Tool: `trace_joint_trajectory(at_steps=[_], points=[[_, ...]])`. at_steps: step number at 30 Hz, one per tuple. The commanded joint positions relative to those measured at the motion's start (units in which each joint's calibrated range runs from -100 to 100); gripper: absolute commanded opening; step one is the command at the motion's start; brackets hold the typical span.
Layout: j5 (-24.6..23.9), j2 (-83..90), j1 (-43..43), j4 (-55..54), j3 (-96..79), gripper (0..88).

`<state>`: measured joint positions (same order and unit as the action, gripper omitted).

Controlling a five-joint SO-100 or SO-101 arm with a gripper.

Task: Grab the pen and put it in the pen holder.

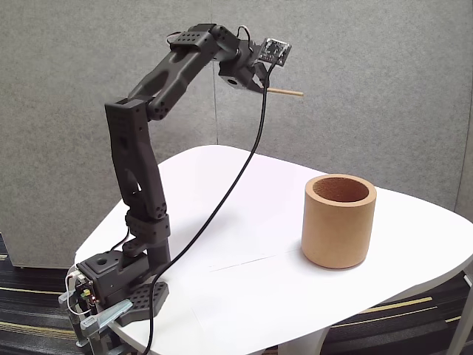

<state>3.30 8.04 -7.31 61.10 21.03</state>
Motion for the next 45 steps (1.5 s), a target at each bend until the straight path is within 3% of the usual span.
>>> trace_joint_trajectory(at_steps=[1, 16, 24, 29, 32, 36, 42, 45], points=[[6.15, 6.64, 2.62, 0.08, 2.98, 0.4], [23.37, 10.05, 22.24, -0.76, 3.07, 0.4], [34.16, 10.05, 28.39, -3.47, 3.07, 0.4], [36.53, 9.97, 30.08, -12.63, 2.62, 0.4], [36.63, 9.97, 30.15, -14.24, 0.63, 0.4], [40.48, 9.97, 30.15, -14.66, -6.68, 0.4], [40.85, 10.05, 30.08, -15.08, -14.62, 0.4], [40.85, 10.13, 30.08, -20.68, -20.76, 0.4]])
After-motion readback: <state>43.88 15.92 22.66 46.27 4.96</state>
